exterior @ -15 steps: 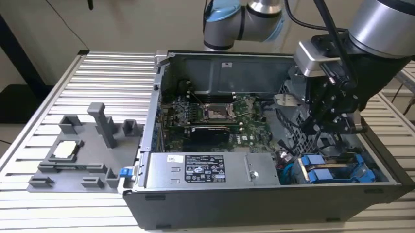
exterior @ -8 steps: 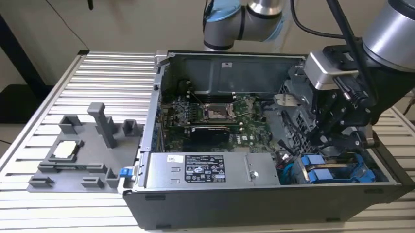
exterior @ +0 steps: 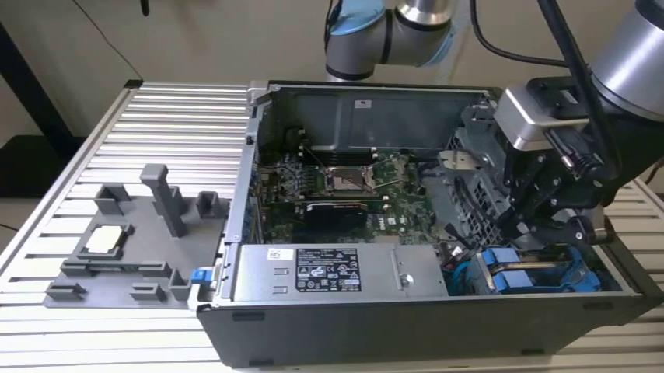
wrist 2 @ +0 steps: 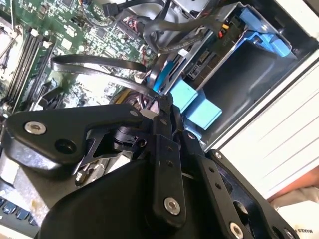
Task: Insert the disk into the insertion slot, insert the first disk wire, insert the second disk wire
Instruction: 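Insert the second disk wire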
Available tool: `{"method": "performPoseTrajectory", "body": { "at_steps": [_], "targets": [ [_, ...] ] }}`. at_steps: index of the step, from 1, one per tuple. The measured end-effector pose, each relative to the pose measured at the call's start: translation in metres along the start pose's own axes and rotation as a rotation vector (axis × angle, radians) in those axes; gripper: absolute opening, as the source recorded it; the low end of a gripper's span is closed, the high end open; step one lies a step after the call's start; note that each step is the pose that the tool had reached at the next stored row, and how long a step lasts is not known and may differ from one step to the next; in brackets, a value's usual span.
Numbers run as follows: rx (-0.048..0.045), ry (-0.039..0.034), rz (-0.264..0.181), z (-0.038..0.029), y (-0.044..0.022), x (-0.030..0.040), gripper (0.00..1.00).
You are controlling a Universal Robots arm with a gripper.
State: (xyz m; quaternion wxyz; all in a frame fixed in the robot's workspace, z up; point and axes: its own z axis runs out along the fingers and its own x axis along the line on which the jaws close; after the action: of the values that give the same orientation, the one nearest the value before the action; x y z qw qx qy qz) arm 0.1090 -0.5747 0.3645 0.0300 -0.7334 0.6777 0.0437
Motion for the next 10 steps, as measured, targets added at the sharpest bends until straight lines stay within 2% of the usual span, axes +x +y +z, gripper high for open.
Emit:
{"method": "performPoseTrajectory", "body": {
  "at_steps": [6,10],
  "targets": [
    [-0.0386,-0.0031,0.004,0.0002,-0.0121,0.0066,0.16],
    [-0.0412,-0.0112,0.004,0.001,-0.0197,0.0111,0.16]
  ]
}}
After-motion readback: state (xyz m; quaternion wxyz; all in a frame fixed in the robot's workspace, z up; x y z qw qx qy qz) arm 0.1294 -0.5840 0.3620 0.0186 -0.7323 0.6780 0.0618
